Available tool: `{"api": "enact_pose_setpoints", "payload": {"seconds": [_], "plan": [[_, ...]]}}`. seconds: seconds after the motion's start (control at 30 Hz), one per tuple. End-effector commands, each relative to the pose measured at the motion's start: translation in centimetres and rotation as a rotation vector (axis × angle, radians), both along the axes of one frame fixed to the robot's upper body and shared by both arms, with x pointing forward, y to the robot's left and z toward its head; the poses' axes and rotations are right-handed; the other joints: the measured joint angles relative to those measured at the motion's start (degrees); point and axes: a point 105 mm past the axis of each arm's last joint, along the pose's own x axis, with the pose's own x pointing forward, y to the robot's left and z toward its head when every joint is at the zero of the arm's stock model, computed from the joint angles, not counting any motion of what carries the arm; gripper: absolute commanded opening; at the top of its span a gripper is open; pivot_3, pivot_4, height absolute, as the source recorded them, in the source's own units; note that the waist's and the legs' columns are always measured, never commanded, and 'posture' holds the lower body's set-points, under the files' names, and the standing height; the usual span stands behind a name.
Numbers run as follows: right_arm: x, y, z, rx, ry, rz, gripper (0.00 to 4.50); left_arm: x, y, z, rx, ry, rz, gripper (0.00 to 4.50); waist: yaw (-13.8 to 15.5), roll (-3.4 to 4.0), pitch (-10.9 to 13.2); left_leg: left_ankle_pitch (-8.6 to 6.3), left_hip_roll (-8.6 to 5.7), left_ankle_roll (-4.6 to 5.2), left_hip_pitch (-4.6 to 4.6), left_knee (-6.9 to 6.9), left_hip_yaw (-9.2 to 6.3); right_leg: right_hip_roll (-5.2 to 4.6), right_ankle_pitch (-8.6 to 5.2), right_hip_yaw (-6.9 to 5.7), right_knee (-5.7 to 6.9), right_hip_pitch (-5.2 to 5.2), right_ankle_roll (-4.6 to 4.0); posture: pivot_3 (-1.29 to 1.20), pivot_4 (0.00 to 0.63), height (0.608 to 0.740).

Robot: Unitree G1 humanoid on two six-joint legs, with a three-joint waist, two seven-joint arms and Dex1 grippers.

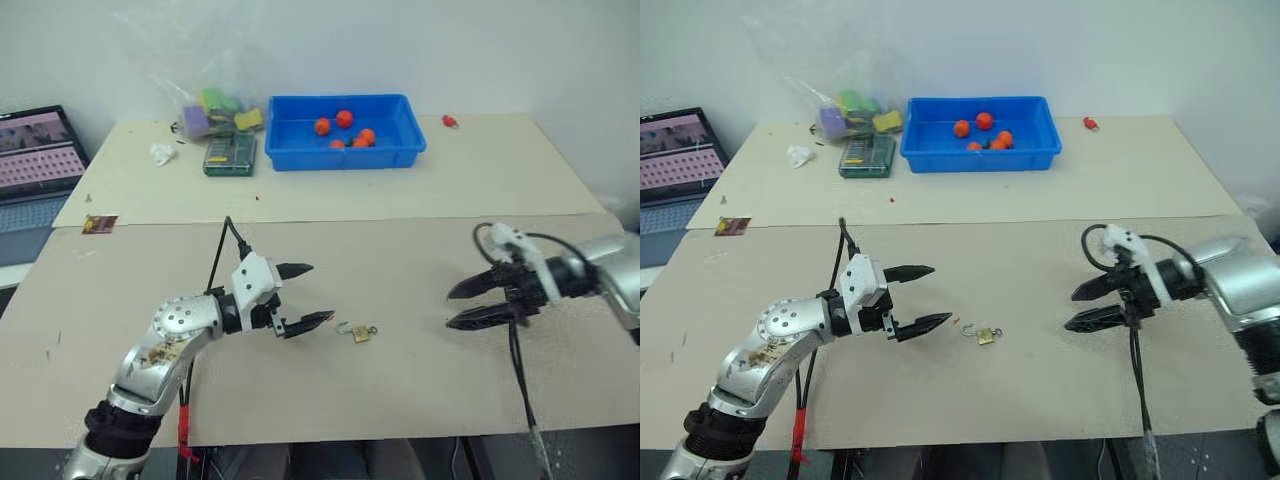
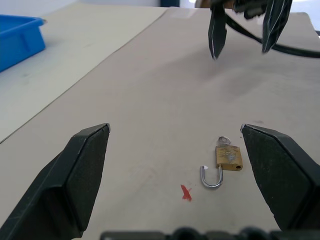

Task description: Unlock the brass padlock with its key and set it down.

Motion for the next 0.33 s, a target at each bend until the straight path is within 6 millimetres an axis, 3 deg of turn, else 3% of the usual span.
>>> {"api": "enact_pose_setpoints", "payload": {"seconds": [0.03,0.17,0.33], "plan": [[-0.2,1.8,4.0,0.095,-0.253,0.031,4.44,0.0,0.7,0.6,0.04,0.074,-0.054,4.5,-0.22,-0.01,0.0,0.0,0.02,0.0,-0.01,0.0,0.01,0.01,-0.15,0.0,0.0,-0.01,0.25,0.0,0.15,0.74],[-1.1,2.2,4.3,0.12,-0.317,-0.005,4.44,1.0,1.6,1.9,0.049,0.051,-0.033,4.5,0.98,-0.03,0.02,0.02,-0.03,-0.03,0.02,0.05,-0.1,0.01,-0.23,-0.02,0.04,0.07,0.37,0.0,0.15,0.74],[-2.5,3.4,2.9,0.147,-0.337,-0.015,4.44,2.5,3.1,3.2,-0.003,0.029,0.087,4.5,1.62,-0.03,0.02,0.01,-0.1,-0.01,-0.03,0.03,-0.22,-0.01,0.02,-0.01,0.04,0.02,-0.03,0.0,0.15,0.74]]}}
